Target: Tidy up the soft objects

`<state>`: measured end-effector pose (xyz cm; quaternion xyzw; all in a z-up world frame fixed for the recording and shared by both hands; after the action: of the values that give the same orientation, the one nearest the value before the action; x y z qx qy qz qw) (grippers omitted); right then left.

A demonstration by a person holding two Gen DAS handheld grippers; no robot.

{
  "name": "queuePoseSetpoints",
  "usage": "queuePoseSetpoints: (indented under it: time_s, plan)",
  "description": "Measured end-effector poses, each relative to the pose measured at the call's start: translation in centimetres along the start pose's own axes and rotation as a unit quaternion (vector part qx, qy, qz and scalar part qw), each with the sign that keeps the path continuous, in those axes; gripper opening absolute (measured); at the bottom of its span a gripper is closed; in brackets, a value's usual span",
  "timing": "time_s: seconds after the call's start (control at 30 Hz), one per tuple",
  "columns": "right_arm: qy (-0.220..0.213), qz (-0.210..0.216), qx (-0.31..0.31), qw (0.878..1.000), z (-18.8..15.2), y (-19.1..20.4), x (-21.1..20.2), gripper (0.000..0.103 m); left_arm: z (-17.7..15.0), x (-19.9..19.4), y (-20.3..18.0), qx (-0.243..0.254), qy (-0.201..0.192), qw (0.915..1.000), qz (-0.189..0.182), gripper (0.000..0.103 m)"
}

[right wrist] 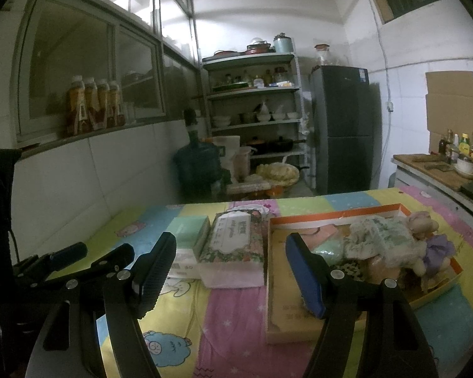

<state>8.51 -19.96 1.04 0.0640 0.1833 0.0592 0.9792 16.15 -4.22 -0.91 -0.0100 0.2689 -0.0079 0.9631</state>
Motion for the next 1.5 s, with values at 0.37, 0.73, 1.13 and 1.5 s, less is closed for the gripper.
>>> queuePoseSetpoints:
  time_s: [0.37,0.73,1.13,1.5]
  plan:
    - [0.0,0.0,-0.001,1.0,-0.02,0.16,0.13,0.074,0.05,0.05,0.12,0.0,0.0,1.0,0.0,0.072]
    - [0.0,0.0,-0.001,1.0,-0.12,0.34,0.18,0.074,0.02,0.09,0.47,-0.001,0.0,1.0,0.0,0.072]
    - [0.001,0.0,-0.001,1.0,-0.14,0.48,0.24,0.074,0.07,0.14,0.56,-0.001,0.0,1.0,0.0,0.072]
    - [0.003,-0.011,-0.007,1.0,-0.38,0.69,0.29,0.074,0.1,0.15,0.73,-0.001,0.0,1.0,0.0,0.072]
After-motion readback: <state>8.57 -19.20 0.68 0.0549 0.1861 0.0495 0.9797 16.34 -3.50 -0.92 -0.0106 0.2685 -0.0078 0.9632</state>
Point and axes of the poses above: each gripper's, at about its wrist camera, not at the fingertips, and x roughly the way its jaws point, y to its left, z to its top, the point moved 5 cm from there along x, roughly the way its jaws point, and after that the axes turned 5 degrees about z, right-handed, at the moved point
